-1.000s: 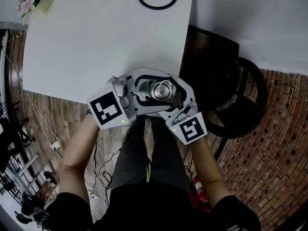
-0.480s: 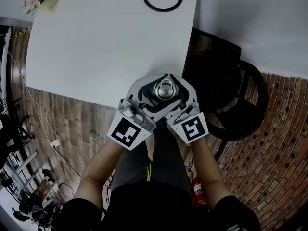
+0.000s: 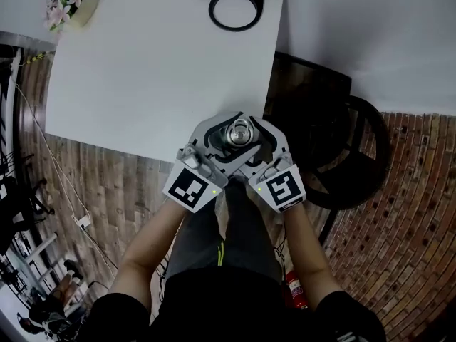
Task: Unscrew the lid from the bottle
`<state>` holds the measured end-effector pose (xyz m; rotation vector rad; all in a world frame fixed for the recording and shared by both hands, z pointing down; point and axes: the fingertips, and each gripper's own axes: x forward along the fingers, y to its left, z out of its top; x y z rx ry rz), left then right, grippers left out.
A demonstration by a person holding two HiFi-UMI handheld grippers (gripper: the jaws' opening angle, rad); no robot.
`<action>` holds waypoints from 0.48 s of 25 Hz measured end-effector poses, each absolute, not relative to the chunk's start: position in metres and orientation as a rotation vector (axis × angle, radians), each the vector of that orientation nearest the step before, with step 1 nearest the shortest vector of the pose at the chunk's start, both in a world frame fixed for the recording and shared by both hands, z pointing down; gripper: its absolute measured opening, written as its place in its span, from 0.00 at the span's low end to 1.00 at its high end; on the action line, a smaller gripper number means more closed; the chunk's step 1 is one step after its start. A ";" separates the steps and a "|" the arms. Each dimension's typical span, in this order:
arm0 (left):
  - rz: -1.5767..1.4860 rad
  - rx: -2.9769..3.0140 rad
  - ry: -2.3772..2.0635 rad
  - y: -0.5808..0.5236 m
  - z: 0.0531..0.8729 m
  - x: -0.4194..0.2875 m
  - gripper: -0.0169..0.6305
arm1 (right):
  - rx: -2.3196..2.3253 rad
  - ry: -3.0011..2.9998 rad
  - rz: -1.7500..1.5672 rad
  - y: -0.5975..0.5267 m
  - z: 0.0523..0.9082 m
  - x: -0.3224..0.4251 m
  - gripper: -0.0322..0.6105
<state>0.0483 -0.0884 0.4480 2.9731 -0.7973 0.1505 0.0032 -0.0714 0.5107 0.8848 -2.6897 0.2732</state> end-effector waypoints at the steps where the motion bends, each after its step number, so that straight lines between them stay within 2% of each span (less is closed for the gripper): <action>1: 0.149 2.935 -0.810 -0.090 0.450 0.047 0.45 | 0.888 -2.682 0.275 -0.069 0.508 0.007 0.58; 12: 0.184 2.901 -0.797 -0.089 0.451 0.047 0.45 | 0.955 -2.618 0.304 -0.048 0.496 0.031 0.58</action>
